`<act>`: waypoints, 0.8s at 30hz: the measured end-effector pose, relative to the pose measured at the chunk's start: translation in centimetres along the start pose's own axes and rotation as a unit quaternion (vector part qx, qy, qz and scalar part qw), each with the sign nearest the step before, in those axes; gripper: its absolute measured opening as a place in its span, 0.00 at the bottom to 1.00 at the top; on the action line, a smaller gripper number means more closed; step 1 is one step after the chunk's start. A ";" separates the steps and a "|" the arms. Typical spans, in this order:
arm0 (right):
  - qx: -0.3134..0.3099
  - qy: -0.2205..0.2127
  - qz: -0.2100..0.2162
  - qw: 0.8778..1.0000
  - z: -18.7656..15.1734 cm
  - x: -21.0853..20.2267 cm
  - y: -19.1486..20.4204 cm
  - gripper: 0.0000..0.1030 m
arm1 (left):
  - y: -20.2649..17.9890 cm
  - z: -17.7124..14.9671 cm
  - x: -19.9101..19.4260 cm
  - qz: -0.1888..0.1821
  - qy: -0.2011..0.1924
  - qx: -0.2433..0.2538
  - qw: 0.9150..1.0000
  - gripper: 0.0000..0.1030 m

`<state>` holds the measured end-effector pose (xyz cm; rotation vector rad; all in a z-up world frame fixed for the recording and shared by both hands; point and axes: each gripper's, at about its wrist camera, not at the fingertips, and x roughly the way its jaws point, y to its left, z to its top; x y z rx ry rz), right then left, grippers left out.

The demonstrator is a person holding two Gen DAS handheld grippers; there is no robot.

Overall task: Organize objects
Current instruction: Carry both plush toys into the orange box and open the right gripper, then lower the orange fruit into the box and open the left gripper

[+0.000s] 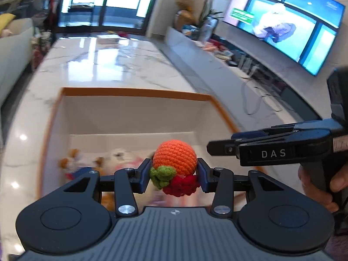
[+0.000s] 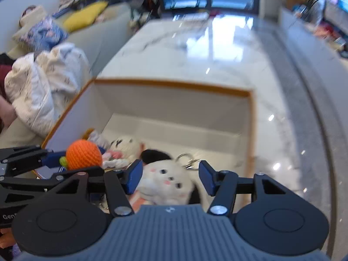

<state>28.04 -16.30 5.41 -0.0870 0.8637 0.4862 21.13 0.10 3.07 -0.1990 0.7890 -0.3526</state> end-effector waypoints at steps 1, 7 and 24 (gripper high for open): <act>-0.001 -0.014 -0.009 1.000 -0.4 -1.0 -0.3 0.59 | -0.6 0.1 0.3 -0.010 0.004 0.001 1.000 0.49; 0.012 -0.044 -0.060 0.997 -2.6 -3.5 -3.4 0.60 | -4.2 0.4 3.8 -0.031 0.043 0.009 0.999 0.49; 0.063 -0.102 -0.071 0.990 -6.8 -3.2 -7.3 0.65 | -6.2 -0.4 9.5 -0.003 0.122 0.013 0.992 0.50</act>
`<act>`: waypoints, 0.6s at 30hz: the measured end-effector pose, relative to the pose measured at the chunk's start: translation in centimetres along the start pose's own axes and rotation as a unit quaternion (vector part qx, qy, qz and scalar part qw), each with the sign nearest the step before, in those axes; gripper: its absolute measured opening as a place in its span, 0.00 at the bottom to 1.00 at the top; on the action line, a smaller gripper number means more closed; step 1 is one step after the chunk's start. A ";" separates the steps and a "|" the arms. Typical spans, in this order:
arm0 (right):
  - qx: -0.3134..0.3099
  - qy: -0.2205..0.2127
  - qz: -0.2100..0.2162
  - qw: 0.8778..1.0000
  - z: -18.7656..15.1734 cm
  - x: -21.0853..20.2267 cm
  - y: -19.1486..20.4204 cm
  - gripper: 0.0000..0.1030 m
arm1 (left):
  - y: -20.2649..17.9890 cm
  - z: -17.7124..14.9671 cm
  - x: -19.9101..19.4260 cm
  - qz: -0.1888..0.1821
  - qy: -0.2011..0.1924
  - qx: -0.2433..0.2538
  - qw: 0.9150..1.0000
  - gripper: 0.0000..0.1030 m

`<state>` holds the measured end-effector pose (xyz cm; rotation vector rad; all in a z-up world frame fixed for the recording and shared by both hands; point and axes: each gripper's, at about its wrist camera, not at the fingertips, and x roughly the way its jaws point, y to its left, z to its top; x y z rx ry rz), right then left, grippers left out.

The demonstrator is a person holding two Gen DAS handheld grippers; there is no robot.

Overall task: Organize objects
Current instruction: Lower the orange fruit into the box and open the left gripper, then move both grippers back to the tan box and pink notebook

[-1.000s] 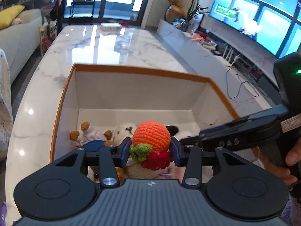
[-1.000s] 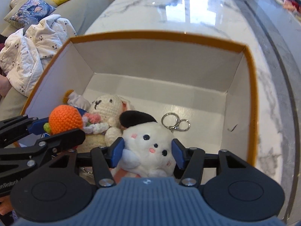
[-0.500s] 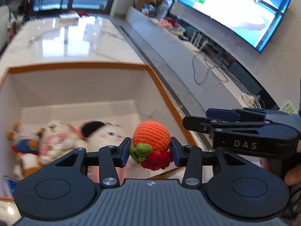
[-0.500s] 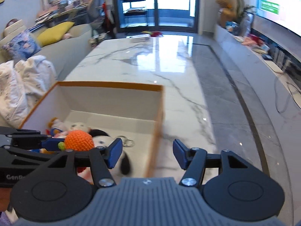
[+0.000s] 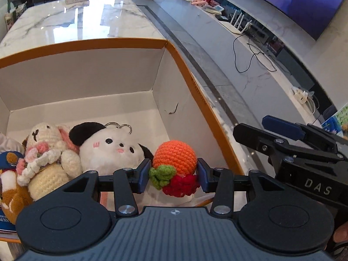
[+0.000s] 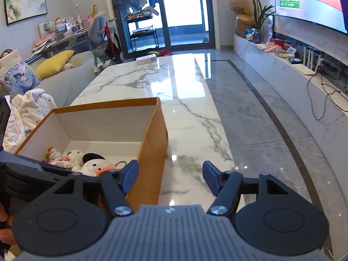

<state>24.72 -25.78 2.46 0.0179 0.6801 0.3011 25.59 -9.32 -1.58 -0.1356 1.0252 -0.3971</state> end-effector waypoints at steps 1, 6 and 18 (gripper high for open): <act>-0.002 0.001 -0.001 1.000 -0.1 0.0 0.0 0.65 | 0.0 -0.1 -0.1 0.002 -0.002 0.002 1.000 0.50; -0.013 0.005 0.008 1.000 -0.4 -0.4 0.5 0.65 | -0.1 -0.3 -1.0 0.014 -0.013 0.008 1.000 0.57; -0.003 -0.017 0.033 0.999 -3.1 -4.7 2.5 0.65 | -0.6 -4.6 -10.8 0.041 -0.109 0.035 0.993 0.57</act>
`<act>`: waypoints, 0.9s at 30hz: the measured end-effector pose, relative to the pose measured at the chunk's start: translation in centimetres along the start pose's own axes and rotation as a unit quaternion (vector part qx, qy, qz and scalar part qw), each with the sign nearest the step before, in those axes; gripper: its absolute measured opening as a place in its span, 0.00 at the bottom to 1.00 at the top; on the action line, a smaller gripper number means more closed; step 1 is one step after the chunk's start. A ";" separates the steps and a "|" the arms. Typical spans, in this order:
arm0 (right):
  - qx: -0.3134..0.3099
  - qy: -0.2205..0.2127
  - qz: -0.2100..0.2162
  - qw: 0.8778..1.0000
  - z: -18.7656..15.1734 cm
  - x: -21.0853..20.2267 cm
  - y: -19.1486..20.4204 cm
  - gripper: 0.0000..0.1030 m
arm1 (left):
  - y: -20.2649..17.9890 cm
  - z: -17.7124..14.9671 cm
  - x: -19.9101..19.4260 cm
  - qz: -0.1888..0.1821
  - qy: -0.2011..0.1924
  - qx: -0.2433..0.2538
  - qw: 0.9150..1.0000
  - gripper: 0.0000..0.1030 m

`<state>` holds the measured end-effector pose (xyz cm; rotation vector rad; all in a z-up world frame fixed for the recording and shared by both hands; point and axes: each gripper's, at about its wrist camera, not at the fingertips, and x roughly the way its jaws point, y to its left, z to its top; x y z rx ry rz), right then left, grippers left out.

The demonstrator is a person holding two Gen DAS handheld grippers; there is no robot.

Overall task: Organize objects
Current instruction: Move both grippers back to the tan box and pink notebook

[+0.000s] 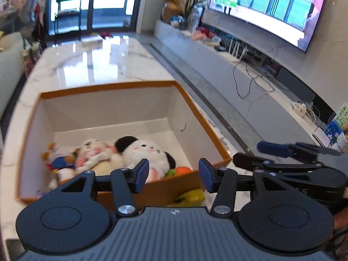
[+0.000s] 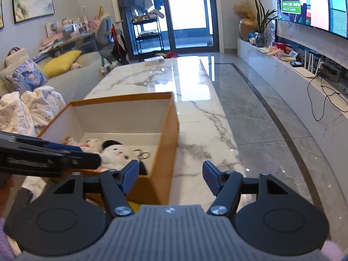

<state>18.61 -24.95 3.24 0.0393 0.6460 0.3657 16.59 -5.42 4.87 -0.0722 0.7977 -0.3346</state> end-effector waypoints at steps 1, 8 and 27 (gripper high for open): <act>0.001 -0.002 0.007 1.000 -0.4 -0.3 0.4 0.65 | 0.2 -0.5 -0.9 0.006 -0.006 -0.004 1.000 0.57; -0.014 0.013 0.047 0.999 -4.3 -1.2 4.3 0.65 | 2.6 -4.9 -4.6 0.073 -0.018 -0.047 0.996 0.57; -0.061 0.161 0.115 0.978 -10.5 1.7 9.8 0.64 | 5.2 -13.3 -4.4 0.149 0.024 -0.103 0.983 0.71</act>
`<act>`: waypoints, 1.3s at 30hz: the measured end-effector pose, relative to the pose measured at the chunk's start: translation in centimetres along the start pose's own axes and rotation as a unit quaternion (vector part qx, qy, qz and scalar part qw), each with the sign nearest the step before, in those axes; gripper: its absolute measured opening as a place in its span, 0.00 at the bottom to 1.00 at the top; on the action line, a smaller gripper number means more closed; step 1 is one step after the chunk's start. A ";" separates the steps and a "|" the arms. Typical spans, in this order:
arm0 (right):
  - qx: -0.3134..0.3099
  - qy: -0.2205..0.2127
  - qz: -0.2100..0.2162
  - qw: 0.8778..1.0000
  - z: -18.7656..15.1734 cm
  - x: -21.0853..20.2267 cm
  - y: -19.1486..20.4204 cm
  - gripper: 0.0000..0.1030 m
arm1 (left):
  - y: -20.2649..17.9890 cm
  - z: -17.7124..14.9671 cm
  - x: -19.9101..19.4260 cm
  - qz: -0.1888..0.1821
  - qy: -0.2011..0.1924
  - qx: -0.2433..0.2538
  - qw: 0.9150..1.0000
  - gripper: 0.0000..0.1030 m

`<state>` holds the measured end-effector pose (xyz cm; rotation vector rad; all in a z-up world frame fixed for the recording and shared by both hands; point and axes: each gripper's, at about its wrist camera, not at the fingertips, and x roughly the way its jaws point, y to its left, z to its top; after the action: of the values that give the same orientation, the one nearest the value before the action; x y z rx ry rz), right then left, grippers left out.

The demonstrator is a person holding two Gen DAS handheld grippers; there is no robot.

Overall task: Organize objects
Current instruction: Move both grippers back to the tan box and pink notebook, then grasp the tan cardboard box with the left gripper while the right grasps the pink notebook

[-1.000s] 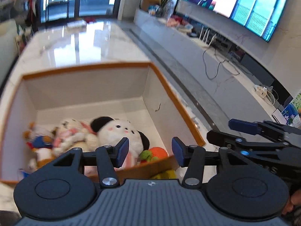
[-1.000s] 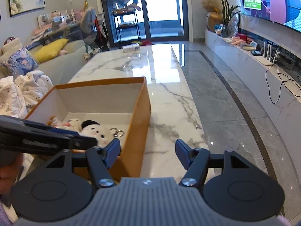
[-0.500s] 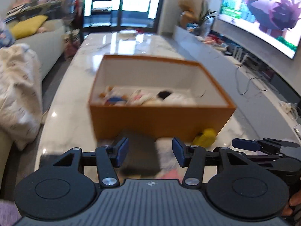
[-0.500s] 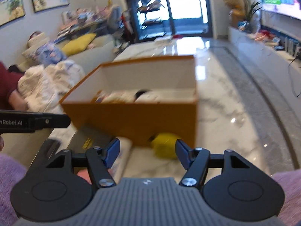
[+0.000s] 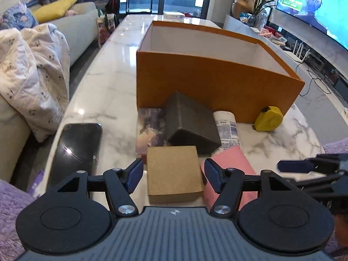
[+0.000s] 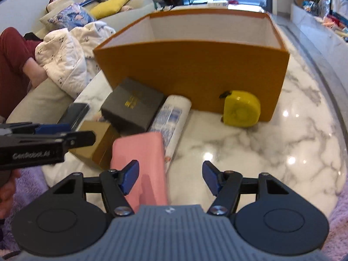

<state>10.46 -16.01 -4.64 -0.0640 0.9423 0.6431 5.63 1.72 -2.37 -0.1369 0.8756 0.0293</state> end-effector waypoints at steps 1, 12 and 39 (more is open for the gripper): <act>-0.001 0.006 0.006 1.000 -0.2 0.2 0.1 0.64 | 0.0 -0.1 0.2 0.000 0.004 0.000 1.000 0.71; 0.004 0.047 0.023 0.999 -1.0 1.9 0.4 0.64 | 0.9 -1.3 1.6 -0.005 0.024 -0.029 0.999 0.71; -0.084 0.009 0.030 0.996 1.5 -1.5 4.6 0.17 | 0.5 -3.4 -0.3 -0.002 0.061 -0.036 0.998 0.70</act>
<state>8.45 -12.57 -1.59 -0.1915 0.9087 0.7783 2.78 1.79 -4.32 -0.2087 0.9964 0.0488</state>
